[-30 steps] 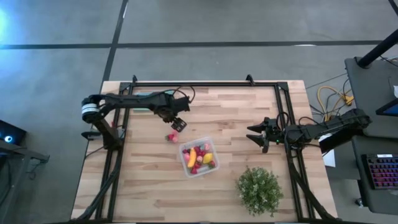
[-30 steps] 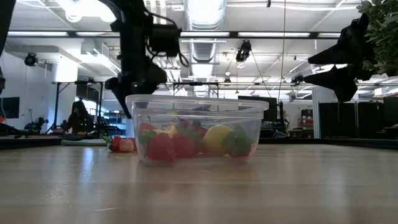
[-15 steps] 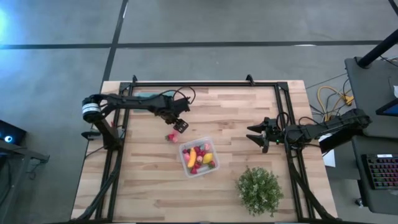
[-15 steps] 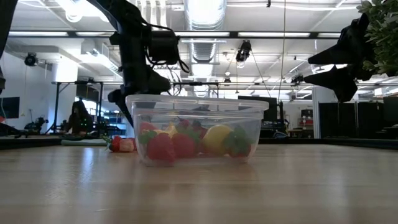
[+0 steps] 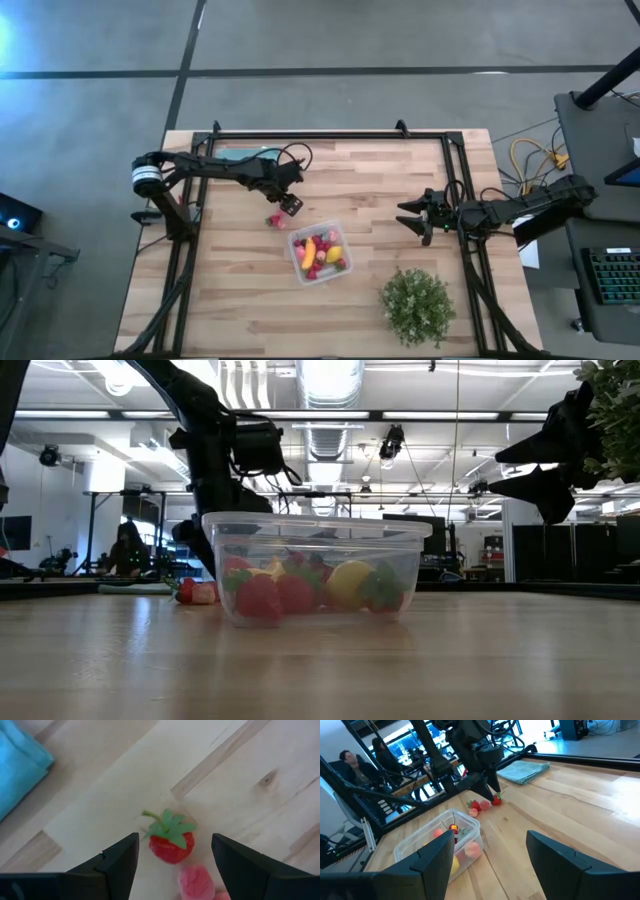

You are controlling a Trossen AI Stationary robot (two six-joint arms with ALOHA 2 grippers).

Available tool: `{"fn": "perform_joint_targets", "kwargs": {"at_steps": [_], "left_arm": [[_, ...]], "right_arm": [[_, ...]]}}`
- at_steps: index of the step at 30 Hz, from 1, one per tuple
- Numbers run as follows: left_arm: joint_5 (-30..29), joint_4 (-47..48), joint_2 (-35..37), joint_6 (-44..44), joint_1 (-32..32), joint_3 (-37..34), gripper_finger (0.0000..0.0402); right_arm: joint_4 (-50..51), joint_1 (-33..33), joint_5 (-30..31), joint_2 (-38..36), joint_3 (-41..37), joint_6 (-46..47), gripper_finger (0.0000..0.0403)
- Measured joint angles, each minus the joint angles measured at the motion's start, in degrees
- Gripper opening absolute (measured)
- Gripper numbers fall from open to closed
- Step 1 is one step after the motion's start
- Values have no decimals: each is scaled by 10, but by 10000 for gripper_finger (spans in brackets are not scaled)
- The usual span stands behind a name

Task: Pick and placing Produce into tupperware
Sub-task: Put the red strawberry into the transparent bin

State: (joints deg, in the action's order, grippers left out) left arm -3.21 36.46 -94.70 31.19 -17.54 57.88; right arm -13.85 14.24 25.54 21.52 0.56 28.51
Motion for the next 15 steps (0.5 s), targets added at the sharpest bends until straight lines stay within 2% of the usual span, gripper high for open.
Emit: {"fn": "perform_joint_targets", "kwargs": {"at_steps": [7,15], "left_arm": [[1,-3,-4,0,-1,-1,235],[16,0,-46,-3,-1,1,235]], "right_arm": [[0,0,0,0,0,0,240],[0,0,0,0,0,0,240]]}}
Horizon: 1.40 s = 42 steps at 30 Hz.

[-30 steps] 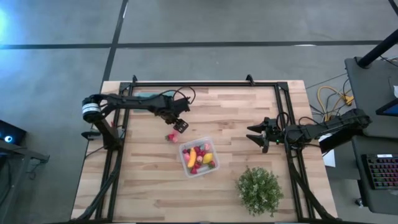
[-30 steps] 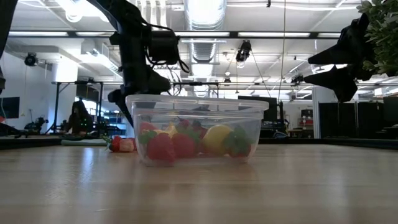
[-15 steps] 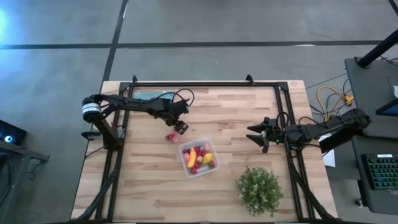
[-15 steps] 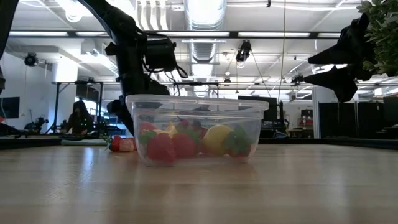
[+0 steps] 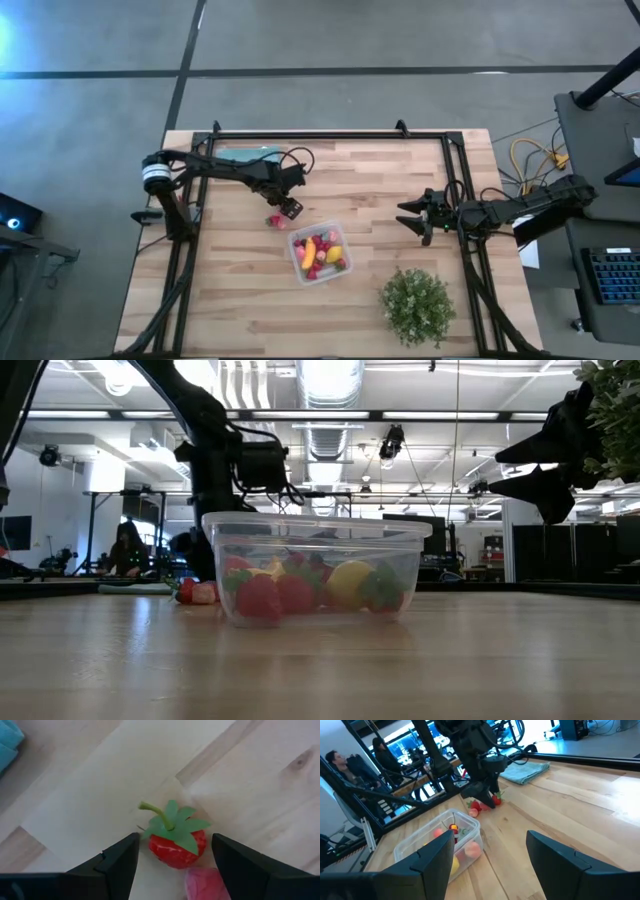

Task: Pick and placing Produce into tupperware
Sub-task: Put the red strawberry into the transparent bin

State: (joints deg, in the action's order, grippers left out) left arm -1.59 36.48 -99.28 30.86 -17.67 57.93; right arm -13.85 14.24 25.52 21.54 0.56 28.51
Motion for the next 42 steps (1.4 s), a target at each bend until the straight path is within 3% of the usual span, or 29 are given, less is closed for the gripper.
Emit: {"fn": "perform_joint_targets", "kwargs": {"at_steps": [5,19,37,42], "left_arm": [[0,3,-3,0,0,5,227],[-11,-3,-7,-3,-1,9,145],[1,32,4,-12,0,19,129],[67,34,30,-15,13,57,127]], "right_arm": [[0,0,0,0,0,0,240],[0,0,0,0,0,0,240],[0,0,0,0,0,0,240],[0,0,0,0,0,0,240]]}}
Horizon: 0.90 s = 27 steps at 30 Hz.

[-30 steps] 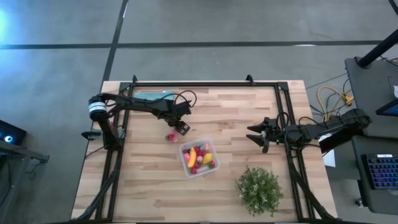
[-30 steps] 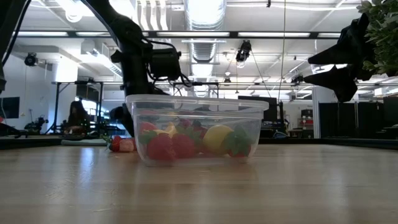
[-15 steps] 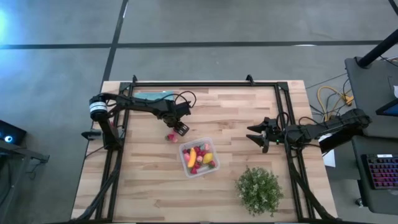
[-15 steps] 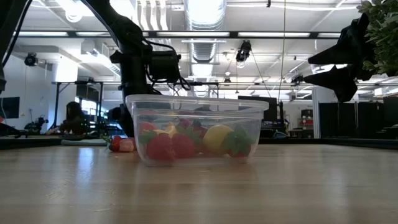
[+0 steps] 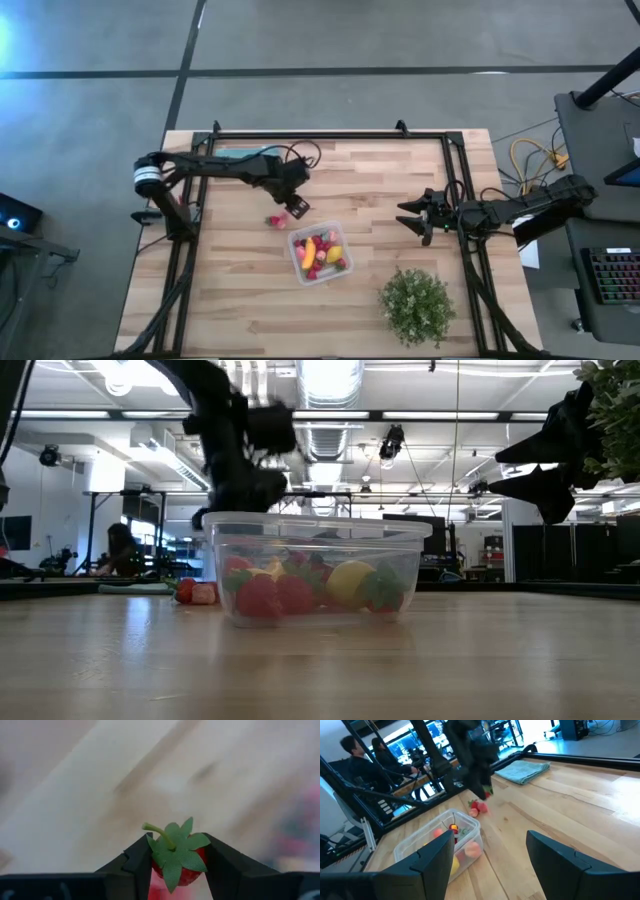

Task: Pick and placing Produce into tupperware
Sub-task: Put the red strawberry into the transparent bin, then put the pink peach into the transparent bin

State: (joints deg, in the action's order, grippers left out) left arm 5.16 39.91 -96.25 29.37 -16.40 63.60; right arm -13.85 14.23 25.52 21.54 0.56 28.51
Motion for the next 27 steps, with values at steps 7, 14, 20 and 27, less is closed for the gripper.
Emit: {"fn": "perform_joint_targets", "kwargs": {"at_steps": [7,14,20,27], "left_arm": [[29,-106,60,-65,76,52,127],[63,-169,21,-70,156,65,151],[67,-164,-8,-13,164,81,229],[-37,36,33,-8,135,104,279]], "right_arm": [[0,0,0,0,0,0,240],[0,0,0,0,0,0,240],[0,0,0,0,0,0,240],[0,0,0,0,0,0,240]]}}
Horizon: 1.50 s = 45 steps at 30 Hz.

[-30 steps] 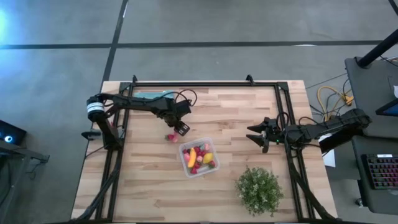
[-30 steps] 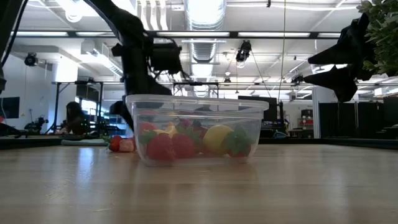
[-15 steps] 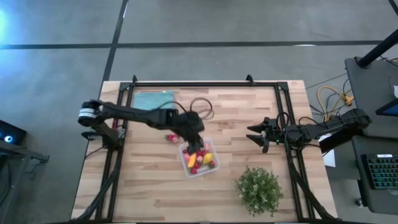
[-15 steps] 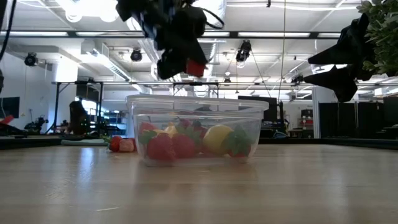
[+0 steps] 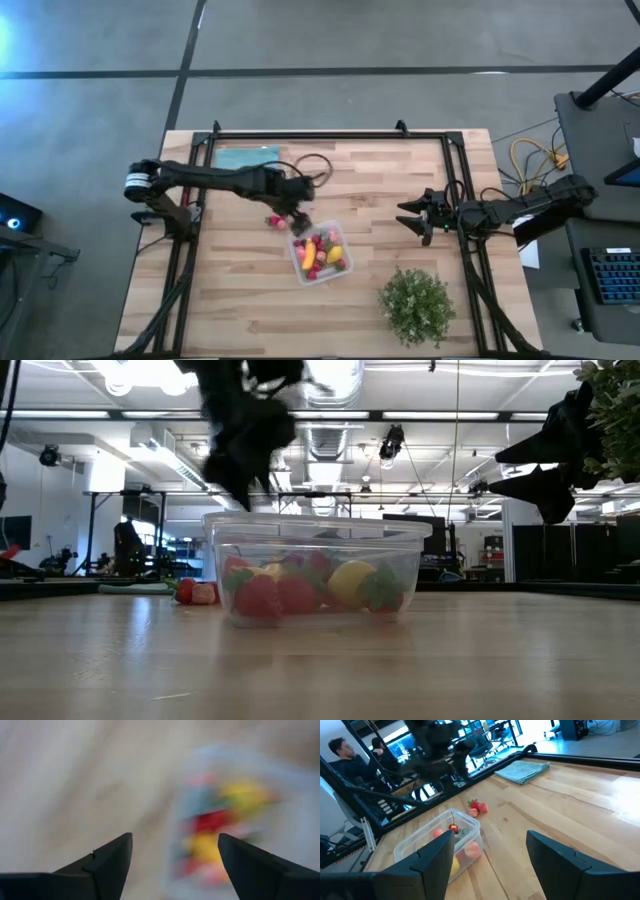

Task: Pick and placing Produce into tupperware
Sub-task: Put the pink peach into the transparent bin

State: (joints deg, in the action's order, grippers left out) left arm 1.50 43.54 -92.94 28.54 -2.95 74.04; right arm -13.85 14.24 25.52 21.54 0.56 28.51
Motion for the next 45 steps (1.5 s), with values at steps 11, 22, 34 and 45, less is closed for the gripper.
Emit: {"fn": "perform_joint_targets", "kwargs": {"at_steps": [11,22,34,45], "left_arm": [[-31,124,8,-34,-43,-97,281],[-38,27,-30,-18,-60,-106,281],[-14,17,-86,-22,-75,-108,264],[-15,4,-91,-23,-75,-109,150]], "right_arm": [[0,0,0,0,0,0,240],[0,0,0,0,0,0,240],[0,0,0,0,0,0,240],[0,0,0,0,0,0,240]]}}
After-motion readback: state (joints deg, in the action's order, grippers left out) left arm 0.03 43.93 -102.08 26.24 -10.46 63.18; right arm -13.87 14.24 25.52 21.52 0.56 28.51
